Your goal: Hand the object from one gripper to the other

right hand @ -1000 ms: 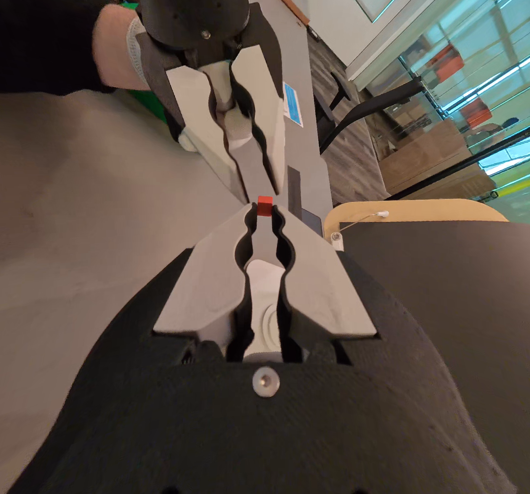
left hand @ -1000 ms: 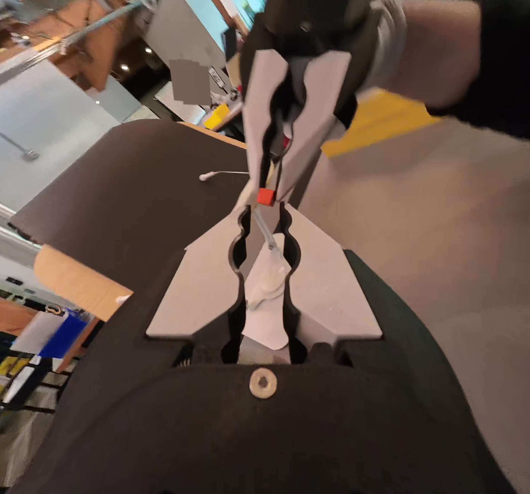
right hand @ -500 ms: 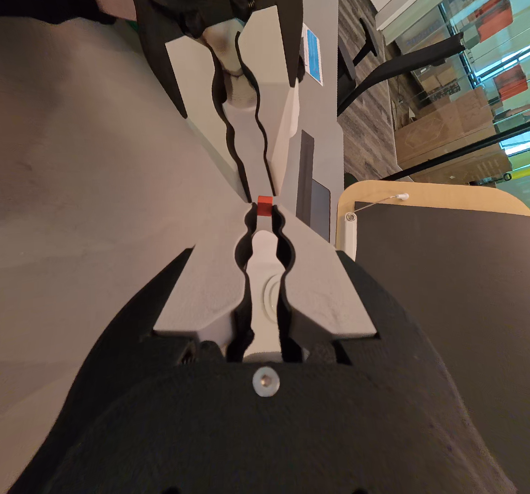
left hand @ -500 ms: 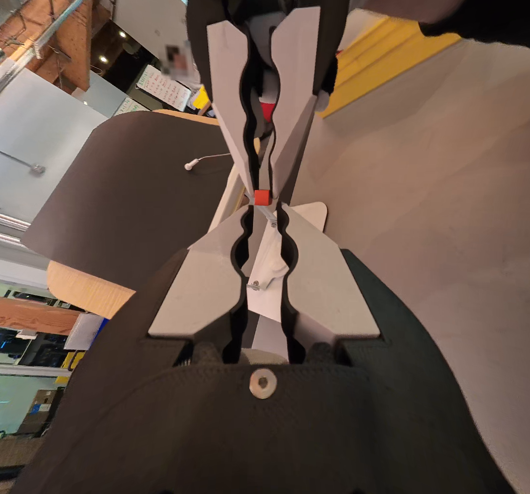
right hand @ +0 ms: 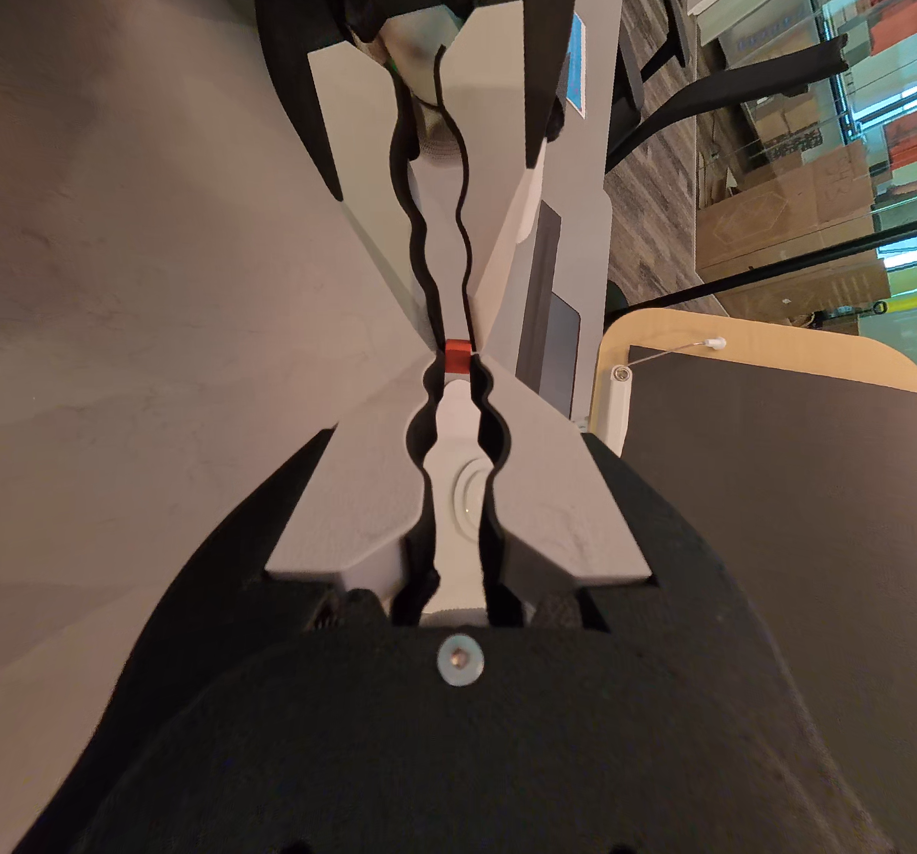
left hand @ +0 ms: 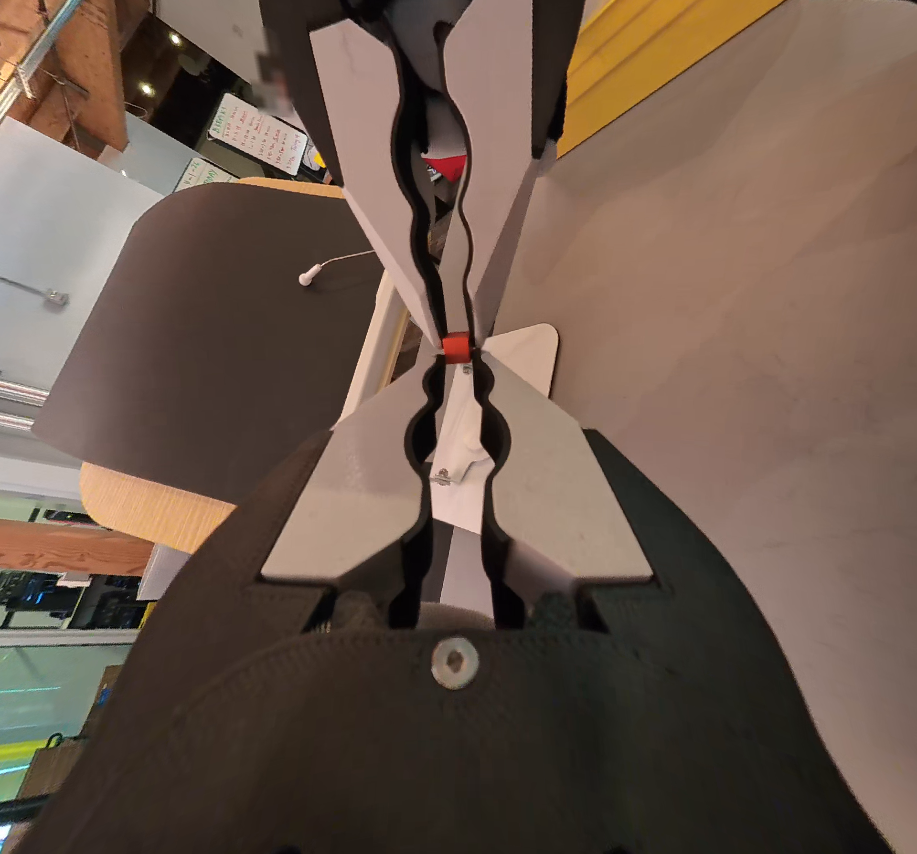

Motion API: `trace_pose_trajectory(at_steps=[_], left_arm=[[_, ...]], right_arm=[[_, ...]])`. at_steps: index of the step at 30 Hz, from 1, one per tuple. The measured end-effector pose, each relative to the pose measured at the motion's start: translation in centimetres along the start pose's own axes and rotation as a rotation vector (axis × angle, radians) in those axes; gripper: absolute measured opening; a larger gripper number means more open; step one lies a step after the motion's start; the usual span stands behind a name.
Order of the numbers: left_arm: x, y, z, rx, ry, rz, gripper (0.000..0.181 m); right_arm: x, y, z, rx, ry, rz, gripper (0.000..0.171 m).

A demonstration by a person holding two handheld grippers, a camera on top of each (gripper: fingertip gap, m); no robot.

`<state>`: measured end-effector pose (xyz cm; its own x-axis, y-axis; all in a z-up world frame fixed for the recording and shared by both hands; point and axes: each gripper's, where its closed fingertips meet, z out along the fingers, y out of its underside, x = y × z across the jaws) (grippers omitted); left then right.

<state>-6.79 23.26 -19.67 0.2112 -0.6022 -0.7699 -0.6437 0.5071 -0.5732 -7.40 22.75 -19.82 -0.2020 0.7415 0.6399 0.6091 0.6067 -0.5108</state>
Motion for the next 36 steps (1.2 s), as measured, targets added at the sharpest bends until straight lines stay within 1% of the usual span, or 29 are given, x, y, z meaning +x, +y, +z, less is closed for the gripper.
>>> trace_pose_trajectory(at_steps=[5, 12, 16, 22, 24, 27, 30, 32, 34, 36], left_arm=[[0.1, 0.2, 0.0, -0.003, 0.009, -0.004, 0.008], [-0.4, 0.3, -0.1, 0.016, 0.007, -0.058, 0.009], [-0.5, 0.5, 0.2, 0.032, 0.014, -0.112, 0.009], [-1.4, 0.6, 0.2, 0.085, 0.006, -0.244, 0.008], [-2.2, 0.7, 0.0, 0.124, 0.004, -0.349, 0.008], [-4.0, 0.5, -0.6, 0.23, 0.023, -0.606, 0.008], [-5.7, 0.4, -1.4, 0.337, 0.095, -0.911, 0.008], [-6.6, 0.5, -2.0, 0.407, 0.139, -1.078, 0.008], [-7.2, 0.9, -2.4, 0.453, 0.187, -1.201, 0.008], [-7.6, 1.8, -2.5, 0.457, 0.193, -1.284, 0.008]], right_arm=[[0.0, 0.0, 0.2, -0.026, 0.01, -0.033, 0.007], [0.4, -0.3, 0.3, -0.011, 0.037, -0.035, 0.008], [0.9, -1.0, 0.0, 0.026, 0.063, -0.034, 0.018], [1.6, -0.7, -0.3, 0.023, 0.104, -0.032, 0.022], [2.1, -0.7, -0.5, 0.024, 0.133, -0.04, 0.024], [3.4, -0.9, -0.8, 0.022, 0.218, -0.077, 0.03], [5.9, -1.5, -1.1, 0.019, 0.387, -0.145, 0.034], [7.4, -2.4, -1.1, 0.041, 0.51, -0.21, 0.036], [8.0, -3.0, -0.6, 0.06, 0.575, -0.244, 0.036], [8.9, -3.2, -0.4, 0.038, 0.665, -0.299, 0.034]])
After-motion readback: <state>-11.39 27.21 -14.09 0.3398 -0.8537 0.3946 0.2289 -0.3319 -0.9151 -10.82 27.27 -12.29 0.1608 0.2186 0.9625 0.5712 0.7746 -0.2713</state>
